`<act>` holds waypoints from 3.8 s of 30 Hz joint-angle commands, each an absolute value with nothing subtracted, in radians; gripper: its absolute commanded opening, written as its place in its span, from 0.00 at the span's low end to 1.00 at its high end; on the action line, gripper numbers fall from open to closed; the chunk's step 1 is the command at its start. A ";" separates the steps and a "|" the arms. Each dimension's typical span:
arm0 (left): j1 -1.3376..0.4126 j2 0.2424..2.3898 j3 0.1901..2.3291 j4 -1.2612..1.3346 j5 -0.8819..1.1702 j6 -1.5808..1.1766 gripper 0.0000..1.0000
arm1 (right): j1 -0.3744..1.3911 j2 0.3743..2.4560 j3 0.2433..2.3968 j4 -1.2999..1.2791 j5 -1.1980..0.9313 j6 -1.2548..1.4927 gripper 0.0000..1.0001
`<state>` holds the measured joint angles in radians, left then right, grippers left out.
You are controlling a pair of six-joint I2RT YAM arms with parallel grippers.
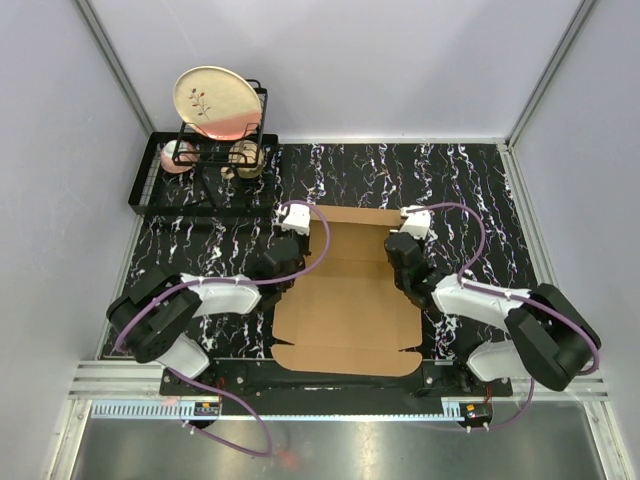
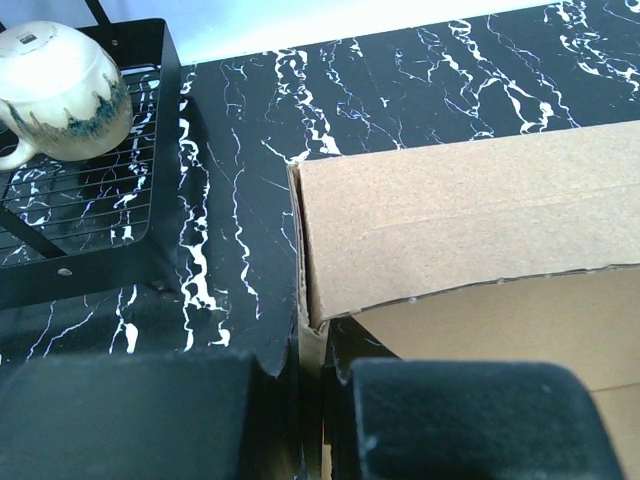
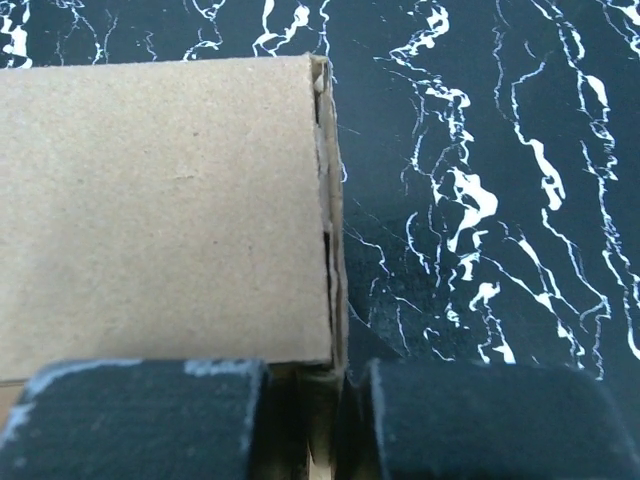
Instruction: Fold the paper box
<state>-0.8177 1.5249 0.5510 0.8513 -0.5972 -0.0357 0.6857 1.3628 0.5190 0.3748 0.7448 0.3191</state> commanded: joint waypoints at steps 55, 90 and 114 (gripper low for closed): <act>-0.819 1.712 1.384 -0.545 -0.074 -0.293 0.58 | 0.609 1.454 1.272 -0.947 0.443 0.304 0.90; -0.799 1.227 1.191 -0.514 -0.426 -0.371 0.72 | 0.943 1.388 1.505 -0.864 0.637 -0.101 1.00; -0.787 0.914 0.890 -0.429 -0.531 -0.446 0.74 | 0.956 1.776 1.350 -0.414 1.046 -0.612 0.72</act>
<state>-0.7933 0.9531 0.9028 -0.4667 -0.5037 -0.4522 0.9882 1.7626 1.3144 -0.4789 0.9859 -0.5518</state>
